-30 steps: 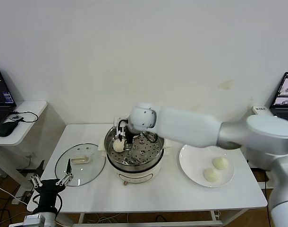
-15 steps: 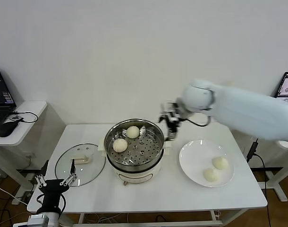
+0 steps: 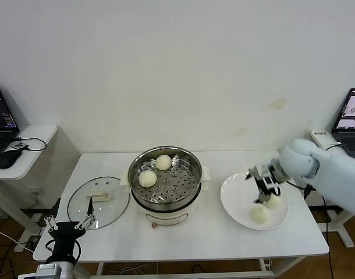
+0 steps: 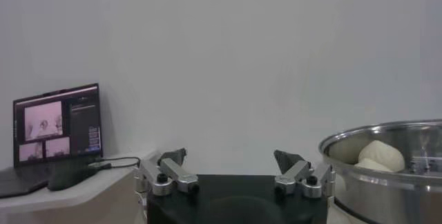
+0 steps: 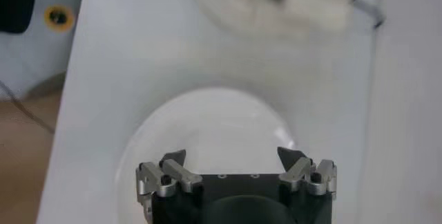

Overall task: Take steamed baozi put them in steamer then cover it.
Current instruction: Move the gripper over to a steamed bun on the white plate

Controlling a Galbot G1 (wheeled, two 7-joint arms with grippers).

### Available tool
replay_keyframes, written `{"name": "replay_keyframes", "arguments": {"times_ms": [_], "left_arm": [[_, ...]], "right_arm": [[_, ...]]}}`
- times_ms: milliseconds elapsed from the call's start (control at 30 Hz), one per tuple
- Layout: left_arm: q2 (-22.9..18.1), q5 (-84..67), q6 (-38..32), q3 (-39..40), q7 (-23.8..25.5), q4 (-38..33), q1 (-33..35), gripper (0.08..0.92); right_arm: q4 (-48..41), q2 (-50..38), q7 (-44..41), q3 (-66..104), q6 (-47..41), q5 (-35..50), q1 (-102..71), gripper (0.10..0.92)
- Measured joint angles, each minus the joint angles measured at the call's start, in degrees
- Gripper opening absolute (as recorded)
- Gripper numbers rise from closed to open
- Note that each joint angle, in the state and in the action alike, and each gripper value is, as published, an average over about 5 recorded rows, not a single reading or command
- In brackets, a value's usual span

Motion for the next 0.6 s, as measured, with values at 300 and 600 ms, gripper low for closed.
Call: {"name": "replay_keyframes", "arguments": {"times_ms": [300,600], "left_arm": [[-0.3,0.0,-0.1,-0.1,0.0,0.8,-0.1,0.823],[-0.1,0.0,-0.2,-0.2,-0.1,1.7,-0.6,0.823]], "right_arm": [[-1.8,0.0,0.8,1.9,0.5,-4.1,-6.1,0.823],[-5.2,2.0,2.4,3.4,0.5,-6.1,-9.4,0.796]]}}
